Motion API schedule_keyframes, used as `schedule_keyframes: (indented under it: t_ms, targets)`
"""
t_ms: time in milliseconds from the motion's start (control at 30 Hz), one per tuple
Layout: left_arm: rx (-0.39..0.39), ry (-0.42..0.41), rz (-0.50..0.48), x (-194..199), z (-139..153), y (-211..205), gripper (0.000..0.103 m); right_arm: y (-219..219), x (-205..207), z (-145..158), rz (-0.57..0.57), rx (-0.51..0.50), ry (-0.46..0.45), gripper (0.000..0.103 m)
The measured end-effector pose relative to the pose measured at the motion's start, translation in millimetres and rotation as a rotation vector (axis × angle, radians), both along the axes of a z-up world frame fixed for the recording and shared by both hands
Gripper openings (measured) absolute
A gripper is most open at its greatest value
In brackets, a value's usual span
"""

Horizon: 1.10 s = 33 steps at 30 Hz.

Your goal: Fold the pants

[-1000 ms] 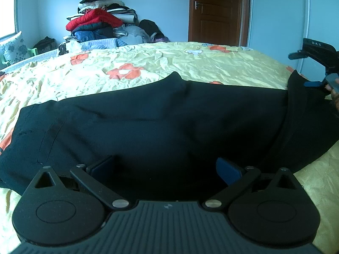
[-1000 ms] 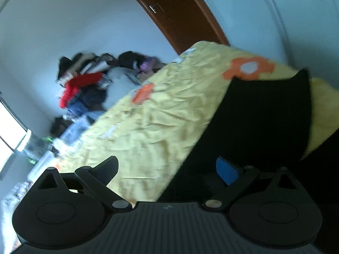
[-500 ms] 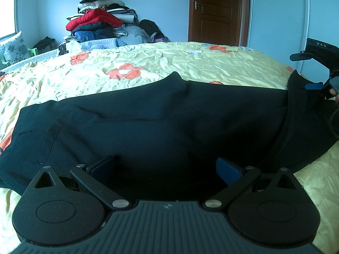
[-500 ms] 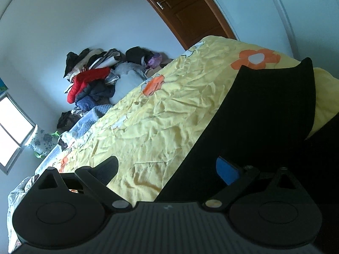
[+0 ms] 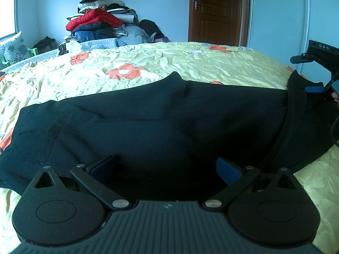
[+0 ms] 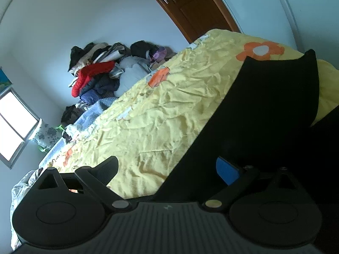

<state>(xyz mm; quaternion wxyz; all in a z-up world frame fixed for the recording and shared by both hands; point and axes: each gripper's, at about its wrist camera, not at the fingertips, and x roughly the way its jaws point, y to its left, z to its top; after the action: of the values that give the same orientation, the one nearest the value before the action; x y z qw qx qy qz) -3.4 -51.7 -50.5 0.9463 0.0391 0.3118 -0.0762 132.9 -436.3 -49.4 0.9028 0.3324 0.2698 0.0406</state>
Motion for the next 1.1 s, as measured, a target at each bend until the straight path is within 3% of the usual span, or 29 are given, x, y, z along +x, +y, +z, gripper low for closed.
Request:
schedule_keyframes:
  t_ms: [300,700,1100]
  targets:
    - [0.000,0.001,0.000,0.4,0.1,0.4,0.103,-8.4,-19.9,13.1,-0.004,-0.036,-0.021,0.100]
    - [0.000,0.000,0.001,0.0,-0.7,0.5,0.103,4.6,-16.0,10.1,0.028,-0.048,-0.017,0.100]
    - [0.000,0.001,0.001,0.2,-0.7,0.7,0.103,-11.3,-27.1,10.7,-0.019,-0.031,-0.019,0.100]
